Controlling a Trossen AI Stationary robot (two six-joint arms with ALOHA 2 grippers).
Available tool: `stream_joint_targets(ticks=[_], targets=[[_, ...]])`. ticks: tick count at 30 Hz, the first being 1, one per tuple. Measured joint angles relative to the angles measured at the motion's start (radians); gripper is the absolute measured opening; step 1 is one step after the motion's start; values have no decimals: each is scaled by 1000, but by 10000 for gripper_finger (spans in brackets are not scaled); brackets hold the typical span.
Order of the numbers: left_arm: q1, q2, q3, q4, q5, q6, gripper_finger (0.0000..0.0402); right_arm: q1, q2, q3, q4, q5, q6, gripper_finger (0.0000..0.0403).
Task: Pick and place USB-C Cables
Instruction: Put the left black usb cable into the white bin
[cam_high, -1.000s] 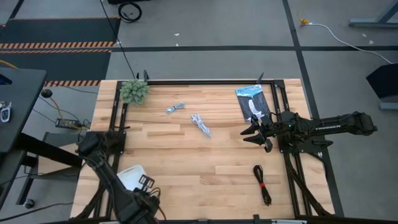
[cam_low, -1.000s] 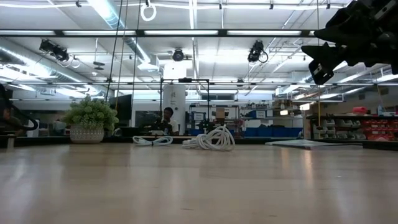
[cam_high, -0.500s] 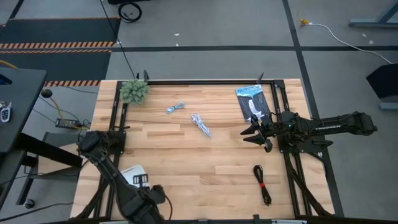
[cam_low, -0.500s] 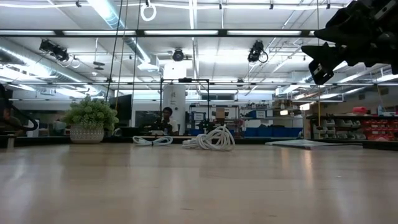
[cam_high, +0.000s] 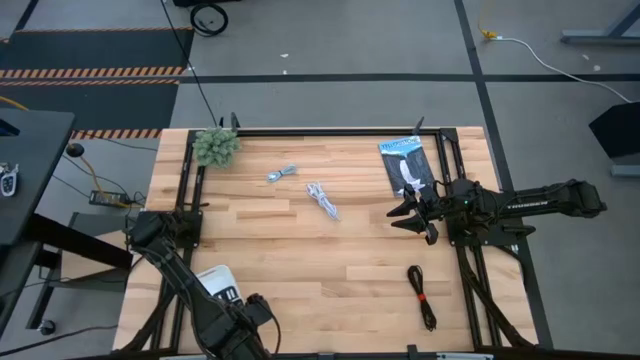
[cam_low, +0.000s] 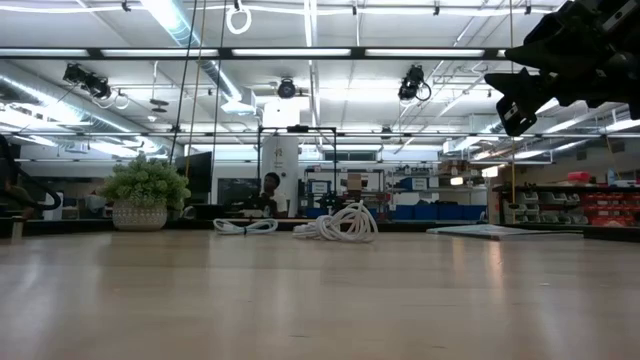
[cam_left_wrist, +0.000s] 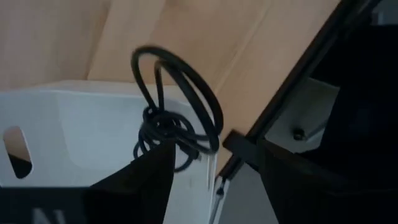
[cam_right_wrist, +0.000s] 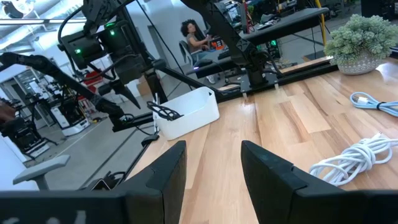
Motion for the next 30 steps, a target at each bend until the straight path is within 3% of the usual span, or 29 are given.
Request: stream_joint_targets(ticks=[14, 24, 30], targets=[[33, 6, -60, 27, -37, -18, 151, 0, 0, 0, 0, 0, 0, 159], [43, 4, -41, -60, 40, -21, 16, 0, 0, 0, 0, 0, 0, 159], [18, -9, 25, -185, 49, -4, 27, 0, 0, 0, 0, 0, 0, 159]])
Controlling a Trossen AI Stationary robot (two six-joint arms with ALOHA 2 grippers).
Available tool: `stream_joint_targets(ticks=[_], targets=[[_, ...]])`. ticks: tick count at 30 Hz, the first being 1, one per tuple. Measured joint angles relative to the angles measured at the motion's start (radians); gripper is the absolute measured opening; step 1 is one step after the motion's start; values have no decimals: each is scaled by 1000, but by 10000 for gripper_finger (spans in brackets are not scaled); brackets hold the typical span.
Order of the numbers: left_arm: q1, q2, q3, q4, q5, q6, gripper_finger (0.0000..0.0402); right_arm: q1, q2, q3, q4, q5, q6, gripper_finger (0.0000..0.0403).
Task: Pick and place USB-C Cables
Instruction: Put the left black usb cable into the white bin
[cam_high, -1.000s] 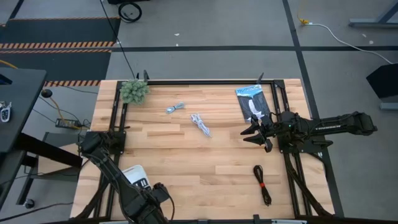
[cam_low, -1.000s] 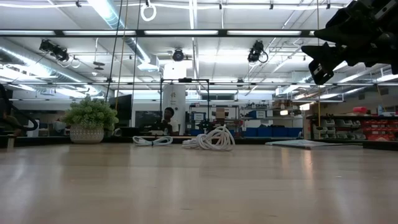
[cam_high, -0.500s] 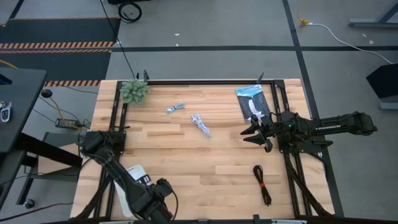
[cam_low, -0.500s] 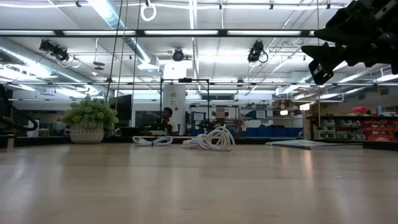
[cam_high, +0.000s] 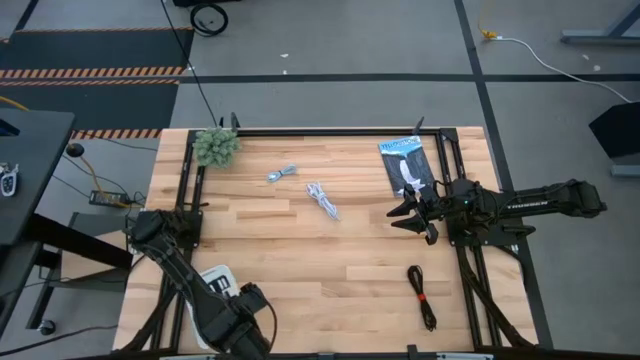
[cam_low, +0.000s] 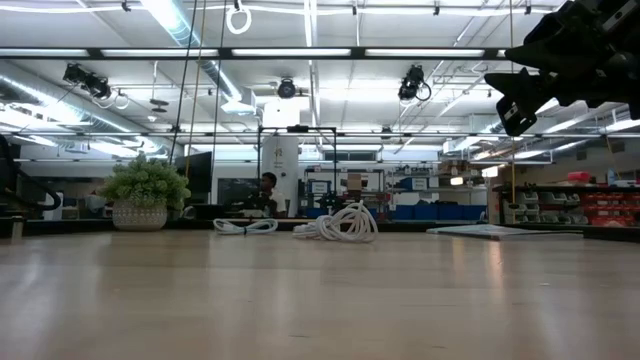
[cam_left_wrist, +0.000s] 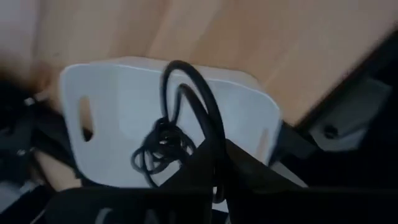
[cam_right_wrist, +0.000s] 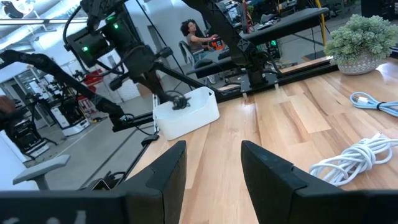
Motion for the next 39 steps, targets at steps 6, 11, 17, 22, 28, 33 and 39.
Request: stream_joint_targets(ticks=[6, 11, 17, 22, 28, 33, 39], targets=[[-29, -5, 0, -1, -1, 82, 15, 0, 0, 0, 0, 0, 0, 159], [-32, -8, 0, -1, 16, 177, 15, 0, 0, 0, 0, 0, 0, 159], [-21, -47, -5, -3, -19, 263, 15, 0, 0, 0, 0, 0, 0, 159], [-19, -104, -9, -1, -124, 319, 15, 0, 0, 0, 0, 0, 0, 159], [-25, -246, -189, -2, -124, 264, 14, 0, 0, 0, 0, 0, 0, 159], [-52, -382, -392, -1, -69, 219, 19, 0, 0, 0, 0, 0, 0, 159], [-87, -424, -426, 0, -63, 295, 24, 0, 0, 0, 0, 0, 0, 159]])
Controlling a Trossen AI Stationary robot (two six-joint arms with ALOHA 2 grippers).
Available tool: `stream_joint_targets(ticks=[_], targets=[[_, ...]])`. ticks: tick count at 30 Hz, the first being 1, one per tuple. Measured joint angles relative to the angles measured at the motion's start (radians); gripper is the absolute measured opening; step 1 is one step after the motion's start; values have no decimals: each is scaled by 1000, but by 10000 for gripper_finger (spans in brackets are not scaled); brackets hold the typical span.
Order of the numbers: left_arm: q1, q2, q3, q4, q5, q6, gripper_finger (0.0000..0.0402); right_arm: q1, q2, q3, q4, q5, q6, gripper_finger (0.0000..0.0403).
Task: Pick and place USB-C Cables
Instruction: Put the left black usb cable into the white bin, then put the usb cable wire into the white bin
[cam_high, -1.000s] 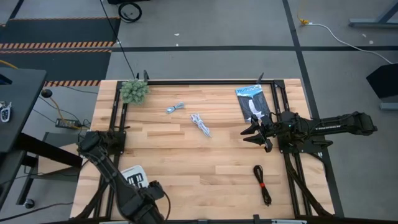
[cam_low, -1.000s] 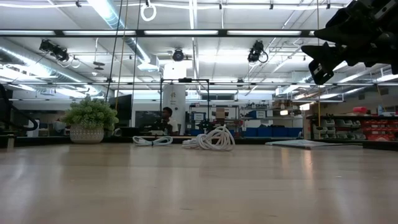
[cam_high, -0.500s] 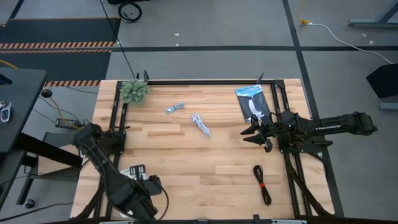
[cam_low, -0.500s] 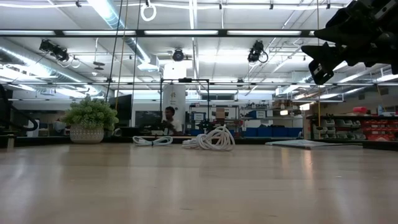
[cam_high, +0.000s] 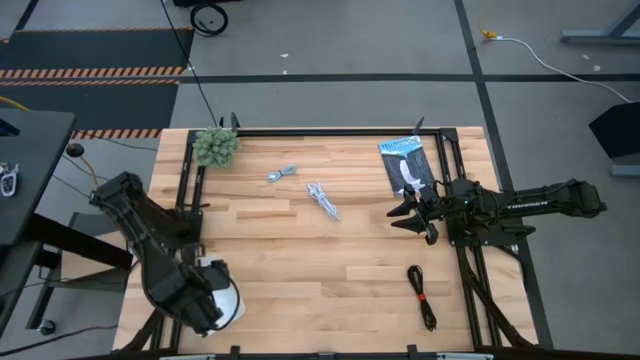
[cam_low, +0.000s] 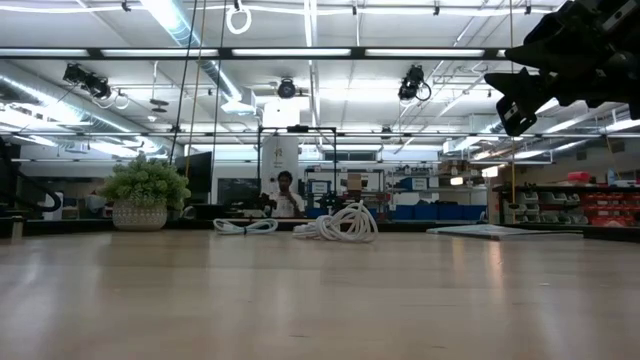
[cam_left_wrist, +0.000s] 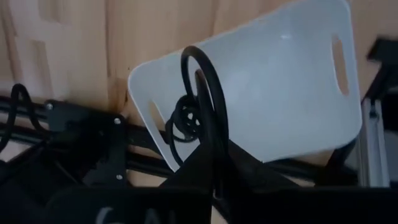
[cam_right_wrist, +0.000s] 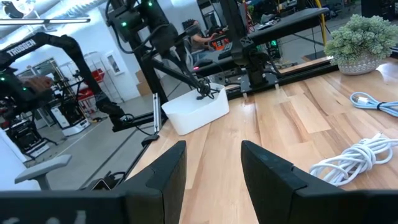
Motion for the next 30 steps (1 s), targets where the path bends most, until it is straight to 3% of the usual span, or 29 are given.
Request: stream_joint_targets(ticks=[7, 13, 19, 23, 30], targets=[[-8, 38, 0, 15, 27, 16, 19, 0, 0, 0, 0, 0, 0, 159], [6, 119, 0, 38, 152, 105, 24, 0, 0, 0, 0, 0, 0, 159], [34, 192, 0, 47, 209, 193, 20, 0, 0, 0, 0, 0, 0, 159], [51, 219, -1, 62, 214, 186, 56, 0, 0, 0, 0, 0, 0, 159], [55, 242, -1, 180, 211, 148, 163, 0, 0, 0, 0, 0, 0, 159]])
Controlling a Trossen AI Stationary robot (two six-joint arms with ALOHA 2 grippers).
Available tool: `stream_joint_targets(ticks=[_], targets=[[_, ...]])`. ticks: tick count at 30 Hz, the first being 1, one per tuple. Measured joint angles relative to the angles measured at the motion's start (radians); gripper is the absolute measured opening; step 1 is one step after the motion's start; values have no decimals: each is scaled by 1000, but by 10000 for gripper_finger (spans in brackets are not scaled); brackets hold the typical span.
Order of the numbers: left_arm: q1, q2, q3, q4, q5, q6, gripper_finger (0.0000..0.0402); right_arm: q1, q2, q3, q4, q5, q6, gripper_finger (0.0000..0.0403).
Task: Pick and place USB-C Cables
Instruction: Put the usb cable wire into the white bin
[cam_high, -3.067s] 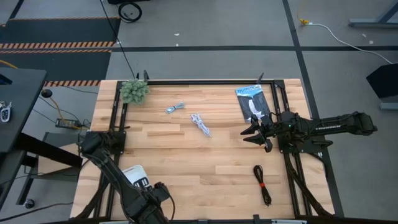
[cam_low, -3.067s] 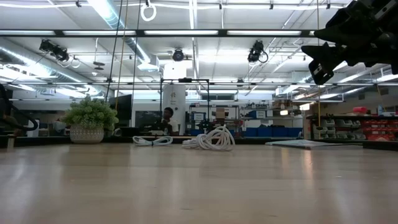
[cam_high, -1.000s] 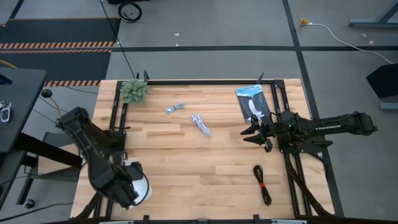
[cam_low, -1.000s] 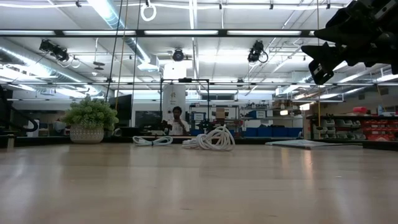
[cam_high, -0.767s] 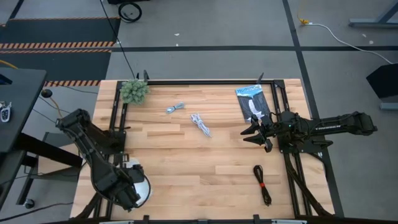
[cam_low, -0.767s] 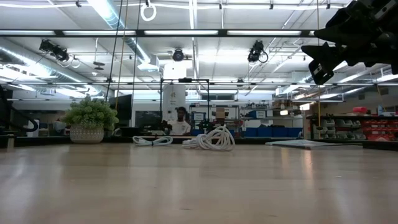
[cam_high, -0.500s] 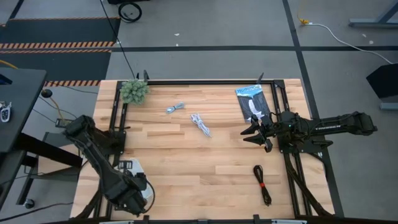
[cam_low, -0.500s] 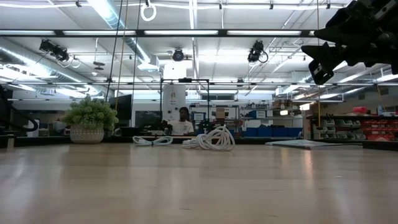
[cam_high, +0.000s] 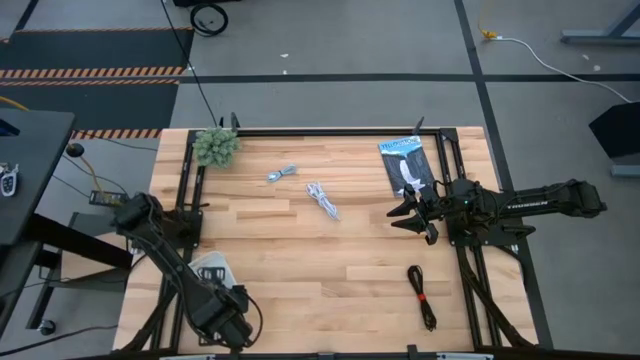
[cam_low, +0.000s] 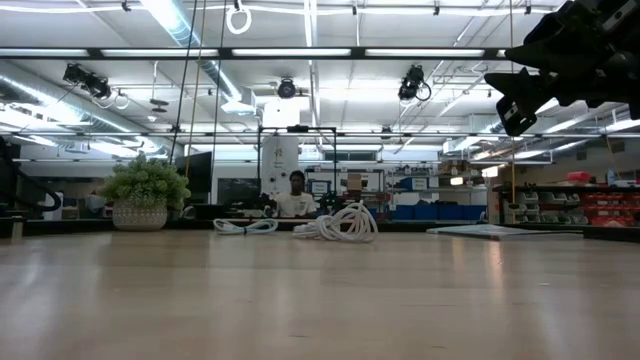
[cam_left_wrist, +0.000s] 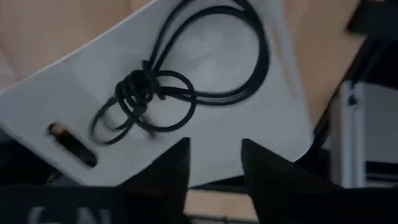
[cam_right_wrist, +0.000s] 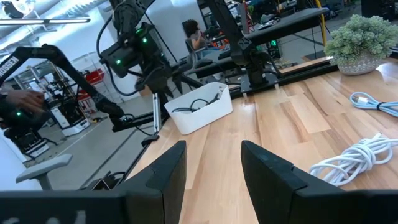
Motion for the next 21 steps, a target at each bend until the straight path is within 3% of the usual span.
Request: stream_joint_targets(ticks=[4, 9, 15, 21], targets=[[17, 0, 12, -21, 26, -29, 207, 0, 0, 0, 0, 0, 0, 159], [40, -1, 23, -32, -28, -34, 213, 0, 0, 0, 0, 0, 0, 159], [112, -1, 23, -35, -224, -40, 188, 0, 0, 0, 0, 0, 0, 159], [245, -1, 13, -33, -446, 84, 160, 0, 0, 0, 0, 0, 0, 159]])
